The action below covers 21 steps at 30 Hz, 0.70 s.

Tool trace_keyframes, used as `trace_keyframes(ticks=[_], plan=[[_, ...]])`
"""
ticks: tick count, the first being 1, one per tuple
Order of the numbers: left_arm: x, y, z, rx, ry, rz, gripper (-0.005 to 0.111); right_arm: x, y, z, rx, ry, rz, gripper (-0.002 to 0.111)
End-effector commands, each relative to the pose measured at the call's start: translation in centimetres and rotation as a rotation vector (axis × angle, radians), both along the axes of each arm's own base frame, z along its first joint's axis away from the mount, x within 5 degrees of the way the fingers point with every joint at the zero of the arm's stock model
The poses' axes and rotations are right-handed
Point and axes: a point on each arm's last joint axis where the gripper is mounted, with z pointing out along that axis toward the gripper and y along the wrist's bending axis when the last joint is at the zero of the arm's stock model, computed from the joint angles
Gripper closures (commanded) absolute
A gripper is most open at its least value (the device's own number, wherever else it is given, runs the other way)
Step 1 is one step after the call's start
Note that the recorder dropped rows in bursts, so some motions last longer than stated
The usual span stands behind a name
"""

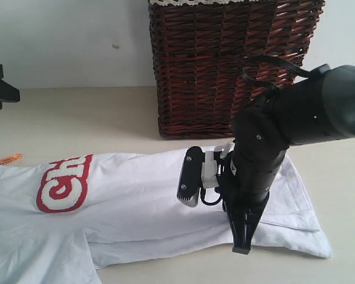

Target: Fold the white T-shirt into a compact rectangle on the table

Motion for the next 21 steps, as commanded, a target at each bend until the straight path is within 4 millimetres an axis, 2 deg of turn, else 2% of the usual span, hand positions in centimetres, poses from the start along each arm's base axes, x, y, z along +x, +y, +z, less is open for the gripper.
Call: trace_keyframes(ticks=[1, 5, 8, 11, 13, 15, 17, 19, 21], plan=[[0.0, -0.2, -0.1, -0.013, 0.005, -0.011, 0.061, -0.1, -0.3, 1.8, 0.018, -0.038, 0.002, 0.108], [-0.1, -0.3, -0.2, -0.019, 0.012, -0.02, 0.061, -0.3, -0.2, 1.8, 0.028, -0.019, -0.016, 0.105], [-0.2, -0.5, -0.2, -0.028, 0.023, -0.039, 0.061, -0.6, -0.2, 1.3, 0.023, 0.019, -0.008, 0.09], [-0.6, -0.9, -0.5, 0.002, 0.049, -0.099, 0.061, -0.7, -0.3, 0.5, -0.006, 0.053, -0.005, 0.068], [-0.9, -1.4, -1.4, 0.06, 0.092, -0.14, 0.061, 0.0, -0.5, 0.5, -0.026, -0.012, -0.068, 0.061], [-0.9, -1.9, -2.5, 0.094, 0.159, -0.151, 0.061, 1.0, -1.1, 1.0, -0.059, -0.133, -0.14, 0.066], [-0.9, -2.2, -3.6, 0.131, 0.216, -0.161, 0.061, 2.0, -1.9, 1.5, -0.079, -0.234, -0.227, 0.076], [-0.9, -2.8, -4.3, 0.133, 0.254, -0.178, 0.061, 2.9, -2.9, 1.7, -0.045, -0.271, -0.339, 0.082], [-1.0, -3.3, -4.6, 0.121, 0.277, -0.2, 0.061, 4.1, -4.4, 1.4, 0.021, -0.276, -0.472, 0.081]])
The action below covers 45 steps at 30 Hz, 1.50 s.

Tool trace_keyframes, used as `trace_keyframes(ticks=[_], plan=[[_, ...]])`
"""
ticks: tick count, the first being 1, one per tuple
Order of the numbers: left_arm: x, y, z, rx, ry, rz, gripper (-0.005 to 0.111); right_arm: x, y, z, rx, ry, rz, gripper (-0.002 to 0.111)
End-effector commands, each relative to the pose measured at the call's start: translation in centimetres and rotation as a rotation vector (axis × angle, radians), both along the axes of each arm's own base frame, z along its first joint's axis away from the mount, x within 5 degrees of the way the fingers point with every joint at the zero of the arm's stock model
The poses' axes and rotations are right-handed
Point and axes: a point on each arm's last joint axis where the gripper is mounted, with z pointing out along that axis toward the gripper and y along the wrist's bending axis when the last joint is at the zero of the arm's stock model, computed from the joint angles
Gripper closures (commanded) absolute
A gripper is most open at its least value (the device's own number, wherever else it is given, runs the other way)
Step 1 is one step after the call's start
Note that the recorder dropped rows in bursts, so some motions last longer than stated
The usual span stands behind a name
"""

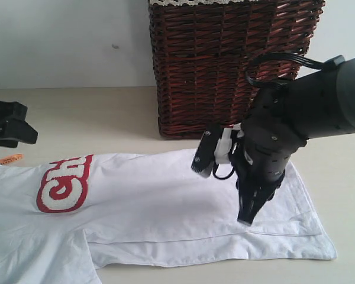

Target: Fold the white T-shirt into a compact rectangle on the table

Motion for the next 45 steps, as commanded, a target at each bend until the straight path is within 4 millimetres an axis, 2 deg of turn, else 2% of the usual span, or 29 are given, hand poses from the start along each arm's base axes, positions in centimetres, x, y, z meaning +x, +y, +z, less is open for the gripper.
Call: trace_keyframes(ticks=[1, 3, 5, 8, 12, 17, 21, 23, 27, 32, 35, 40, 45], plan=[[-0.3, -1.2, -1.0, 0.0, 0.072, -0.043, 0.061, 2.7, -3.1, 0.0, 0.145, -0.089, -0.271, 0.077], [-0.4, -1.8, -0.9, 0.006, 0.068, -0.077, 0.061, 3.5, -4.7, -0.6, 0.197, -0.067, -0.372, 0.066], [-0.8, -2.6, -0.9, 0.045, 0.052, -0.182, 0.061, 4.1, -6.0, -1.0, 0.237, -0.044, -0.444, 0.059], [-1.5, -4.2, -1.0, 0.098, 0.044, -0.35, 0.061, 4.4, -6.3, -1.0, 0.276, -0.04, -0.451, 0.059], [-3.4, -6.9, -1.0, 0.171, 0.09, -0.598, 0.061, 4.6, -6.2, -1.0, 0.29, -0.058, -0.427, 0.06], [-6.9, -10.4, 0.7, 0.326, 0.157, -0.769, 0.061, 4.7, -6.1, -0.9, 0.297, -0.064, -0.427, 0.06], [-10.7, -13.0, 2.4, 0.425, 0.238, -0.854, 0.061, 4.7, -5.9, -0.9, 0.336, -0.061, -0.456, 0.06], [-12.6, -14.0, 2.6, 0.455, 0.282, -0.886, 0.061, 4.6, -5.8, -0.9, 0.357, -0.056, -0.477, 0.06], [-15.9, -16.0, 1.0, 0.514, 0.317, -0.948, 0.057, 5.1, -5.5, -0.1, 0.363, -0.032, -0.522, 0.06], [-18.9, -17.0, -2.3, 0.601, 0.368, -0.931, 0.04, 5.4, -5.5, 3.2, 0.358, -0.038, -0.534, 0.06], [-20.2, -17.3, -4.1, 0.629, 0.385, -0.95, 0.039, 5.0, -5.7, 5.1, 0.383, -0.079, -0.515, 0.06], [-20.8, -18.0, -6.4, 0.654, 0.337, -0.912, 0.039, 4.4, -5.7, 7.3, 0.426, -0.121, -0.491, 0.06], [-19.8, -17.3, -8.3, 0.786, 0.287, -0.819, 0.039, 4.1, -5.8, 8.3, 0.444, -0.141, -0.49, 0.06]])
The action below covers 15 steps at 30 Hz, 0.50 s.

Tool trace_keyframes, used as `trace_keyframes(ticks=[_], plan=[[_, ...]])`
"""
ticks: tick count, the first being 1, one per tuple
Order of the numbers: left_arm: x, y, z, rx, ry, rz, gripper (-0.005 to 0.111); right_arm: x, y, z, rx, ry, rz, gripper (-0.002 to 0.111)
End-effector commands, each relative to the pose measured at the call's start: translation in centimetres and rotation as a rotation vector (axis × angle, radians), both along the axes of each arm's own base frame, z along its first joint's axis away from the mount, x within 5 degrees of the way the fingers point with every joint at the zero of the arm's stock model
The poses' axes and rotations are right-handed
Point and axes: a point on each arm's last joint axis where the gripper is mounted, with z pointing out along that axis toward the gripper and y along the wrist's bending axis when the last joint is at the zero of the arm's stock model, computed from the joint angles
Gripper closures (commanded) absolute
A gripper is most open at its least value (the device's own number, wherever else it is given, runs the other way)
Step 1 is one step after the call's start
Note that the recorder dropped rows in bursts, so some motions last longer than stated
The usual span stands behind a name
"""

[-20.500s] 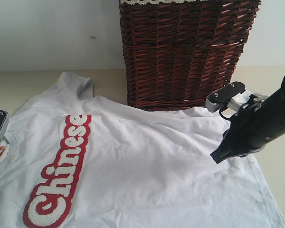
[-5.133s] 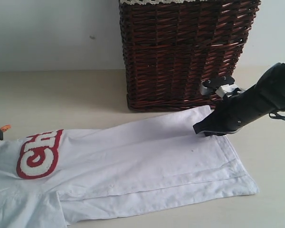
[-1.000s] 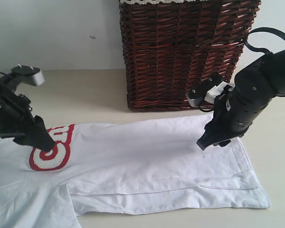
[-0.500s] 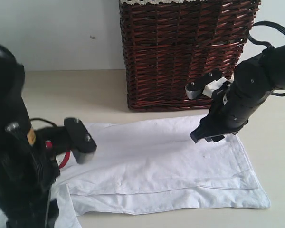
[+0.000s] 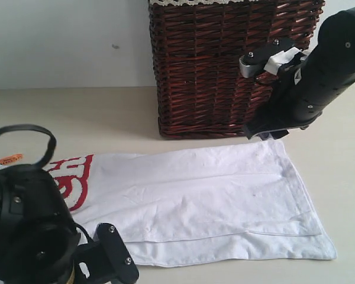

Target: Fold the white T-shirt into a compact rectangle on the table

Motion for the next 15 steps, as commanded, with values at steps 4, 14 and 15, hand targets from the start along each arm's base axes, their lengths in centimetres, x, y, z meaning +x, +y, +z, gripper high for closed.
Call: trace_keyframes(ticks=[4, 14, 15], plan=[[0.5, 0.7, -2.4, 0.126, -0.063, 0.066, 0.039, -0.1, -0.1, 1.0, 0.017, -0.023, 0.009, 0.06], [-1.1, -0.1, -2.9, 0.114, 0.011, 0.062, 0.047, 0.0, -0.1, 1.0, 0.019, -0.029, 0.014, 0.06], [-1.1, -0.1, -2.8, 0.117, 0.013, 0.062, 0.047, 0.0, -0.1, 1.0, 0.019, -0.029, 0.015, 0.06]])
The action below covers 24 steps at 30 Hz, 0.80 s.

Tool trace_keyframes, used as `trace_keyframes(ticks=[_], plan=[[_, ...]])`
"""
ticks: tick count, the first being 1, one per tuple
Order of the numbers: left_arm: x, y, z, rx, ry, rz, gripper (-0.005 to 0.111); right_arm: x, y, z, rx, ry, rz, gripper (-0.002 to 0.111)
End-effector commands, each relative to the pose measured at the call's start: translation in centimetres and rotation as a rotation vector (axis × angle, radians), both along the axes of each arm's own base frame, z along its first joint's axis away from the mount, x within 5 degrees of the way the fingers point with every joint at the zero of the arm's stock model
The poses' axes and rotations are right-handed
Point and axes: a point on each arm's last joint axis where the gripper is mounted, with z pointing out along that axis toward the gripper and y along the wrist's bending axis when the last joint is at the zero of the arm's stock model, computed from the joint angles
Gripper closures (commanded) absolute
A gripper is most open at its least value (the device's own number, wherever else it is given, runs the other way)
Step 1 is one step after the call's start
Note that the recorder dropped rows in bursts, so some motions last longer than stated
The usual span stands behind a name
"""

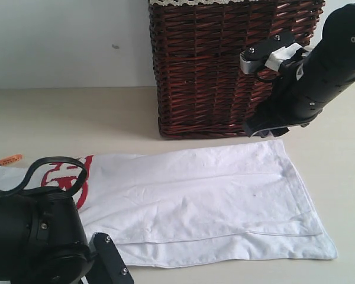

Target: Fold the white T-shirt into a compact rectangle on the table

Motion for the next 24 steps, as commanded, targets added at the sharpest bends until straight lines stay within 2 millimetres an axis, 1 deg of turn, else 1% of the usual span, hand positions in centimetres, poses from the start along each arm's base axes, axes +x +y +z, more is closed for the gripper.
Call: trace_keyframes(ticks=[1, 4, 8, 12, 14, 15, 17, 20, 21, 23, 24], plan=[[-0.7, -0.2, -0.4, -0.006, 0.029, 0.027, 0.047, 0.2, -0.1, 0.5, 0.007, -0.023, 0.001, 0.06], [-0.7, -0.4, 0.0, -0.047, 0.025, 0.04, 0.047, 0.2, -0.1, 0.5, 0.007, -0.023, 0.001, 0.06], [-0.8, -1.0, 0.7, -0.148, 0.021, 0.024, 0.047, 0.2, -0.1, 0.5, 0.008, -0.022, 0.0, 0.06], [-0.8, -1.0, 0.6, -0.138, 0.02, 0.014, 0.047, 0.1, 0.0, 0.5, 0.02, -0.018, 0.003, 0.06], [-0.8, -0.7, 0.3, -0.112, 0.025, 0.002, 0.058, 0.1, 0.0, 0.5, 0.02, -0.018, 0.003, 0.06], [-0.9, -0.5, 0.0, -0.098, 0.032, 0.002, 0.069, 0.1, 0.0, 0.5, 0.021, -0.017, 0.002, 0.06], [-1.1, -0.2, -0.2, -0.091, 0.034, -0.001, 0.08, 0.1, 0.0, 0.5, 0.021, -0.017, 0.002, 0.06], [-1.0, -0.2, -0.2, -0.088, 0.03, -0.019, 0.106, 0.1, 0.0, 0.5, 0.021, -0.017, 0.003, 0.06], [-0.9, -0.1, -0.1, -0.081, 0.025, -0.031, 0.107, 0.1, 0.0, 0.5, 0.021, -0.017, 0.003, 0.06], [-0.6, 0.5, 0.5, 0.002, 0.013, -0.096, 0.107, 0.1, 0.0, 0.5, 0.023, -0.019, 0.002, 0.06], [-0.1, 0.9, 1.4, 0.076, -0.012, -0.138, 0.107, 0.2, 0.0, 0.6, 0.025, -0.025, 0.003, 0.06]])
